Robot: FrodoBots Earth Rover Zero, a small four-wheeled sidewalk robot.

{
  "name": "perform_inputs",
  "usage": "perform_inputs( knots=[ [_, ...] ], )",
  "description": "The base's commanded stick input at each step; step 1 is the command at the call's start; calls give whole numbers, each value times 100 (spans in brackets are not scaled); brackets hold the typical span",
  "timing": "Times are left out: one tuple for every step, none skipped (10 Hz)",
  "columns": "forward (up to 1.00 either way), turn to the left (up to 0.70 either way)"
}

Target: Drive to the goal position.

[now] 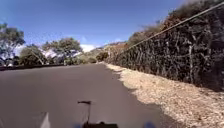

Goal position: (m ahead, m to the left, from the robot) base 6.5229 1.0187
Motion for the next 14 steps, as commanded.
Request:
perform_inputs(
  knots=[
    [100, 0],
    [100, 0],
    [100, 0],
    [100, 0],
    [100, 0],
    [100, 0],
    [100, 0],
    [100, 0],
    [100, 0],
    [100, 0],
    [100, 0],
    [100, 0],
    [100, 0],
    [100, 0]
  ],
)
